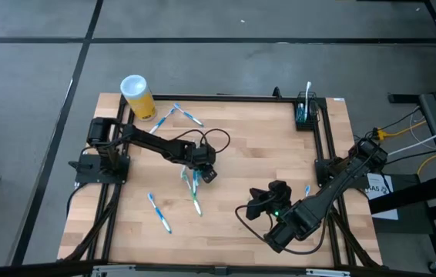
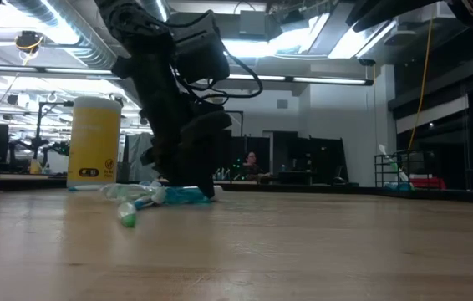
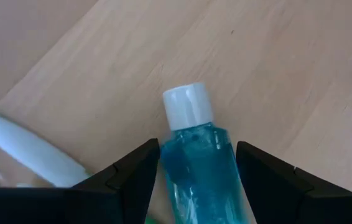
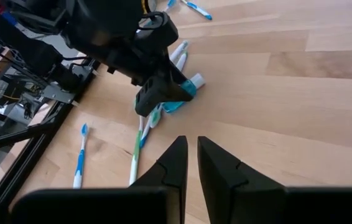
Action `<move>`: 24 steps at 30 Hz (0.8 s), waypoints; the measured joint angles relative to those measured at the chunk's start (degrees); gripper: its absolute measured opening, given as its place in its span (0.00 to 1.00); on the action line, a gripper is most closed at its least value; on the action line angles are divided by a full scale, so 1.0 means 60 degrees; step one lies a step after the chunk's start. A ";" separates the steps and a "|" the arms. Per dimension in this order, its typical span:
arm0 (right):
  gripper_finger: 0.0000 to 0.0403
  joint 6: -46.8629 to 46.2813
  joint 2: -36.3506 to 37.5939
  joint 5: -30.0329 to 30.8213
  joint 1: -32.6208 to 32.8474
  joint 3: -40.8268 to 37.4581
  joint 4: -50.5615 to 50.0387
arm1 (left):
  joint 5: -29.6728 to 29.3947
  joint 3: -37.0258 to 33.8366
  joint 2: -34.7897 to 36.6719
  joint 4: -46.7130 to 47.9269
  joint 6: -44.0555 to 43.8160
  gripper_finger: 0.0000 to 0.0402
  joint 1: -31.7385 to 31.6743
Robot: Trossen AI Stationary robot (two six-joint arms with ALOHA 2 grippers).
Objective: Pick & Place toothbrushing station
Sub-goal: Put the blue mouthwash into the mesh organizer
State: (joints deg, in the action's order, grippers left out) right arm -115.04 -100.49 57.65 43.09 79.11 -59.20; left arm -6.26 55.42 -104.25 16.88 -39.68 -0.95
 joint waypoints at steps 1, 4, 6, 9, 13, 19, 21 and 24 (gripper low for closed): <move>0.10 0.0000 0.0000 0.0000 0.0002 0.0000 0.0000 | -0.0040 0.0000 0.0000 0.0080 -0.0058 0.52 0.0060; 0.10 0.0011 0.0000 0.0044 0.0004 0.0000 -0.0004 | -0.0190 -0.0018 -0.0004 0.0186 -0.0200 0.44 0.0181; 0.10 0.0007 0.0000 0.0065 0.0004 0.0000 0.0000 | -0.0140 -0.0025 -0.0004 0.0200 -0.0312 0.38 0.0181; 0.10 0.0007 0.0000 0.0108 0.0002 0.0000 0.0000 | 0.0280 -0.0029 0.0000 0.0148 -0.0334 0.28 0.0225; 0.10 0.0007 0.0000 0.0107 0.0003 0.0000 0.0004 | 0.0744 -0.0045 0.0044 -0.0222 -0.0117 0.21 0.0186; 0.10 0.0004 0.0000 0.0264 0.0004 0.0000 0.0007 | 0.1562 -0.0083 0.0135 -0.1209 0.0456 0.19 0.0054; 0.10 0.0004 0.0000 0.0323 0.0004 0.0000 0.0009 | 0.1825 -0.0102 0.0169 -0.1418 0.0556 0.19 0.0059; 0.10 -0.0020 0.0000 0.0433 0.0004 0.0000 0.0011 | 0.1968 -0.0102 0.0321 -0.1581 0.0575 0.18 0.0069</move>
State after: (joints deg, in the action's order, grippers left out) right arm -115.16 -100.49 60.24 43.11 79.11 -59.13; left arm 5.54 54.81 -102.32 7.39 -36.23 -0.54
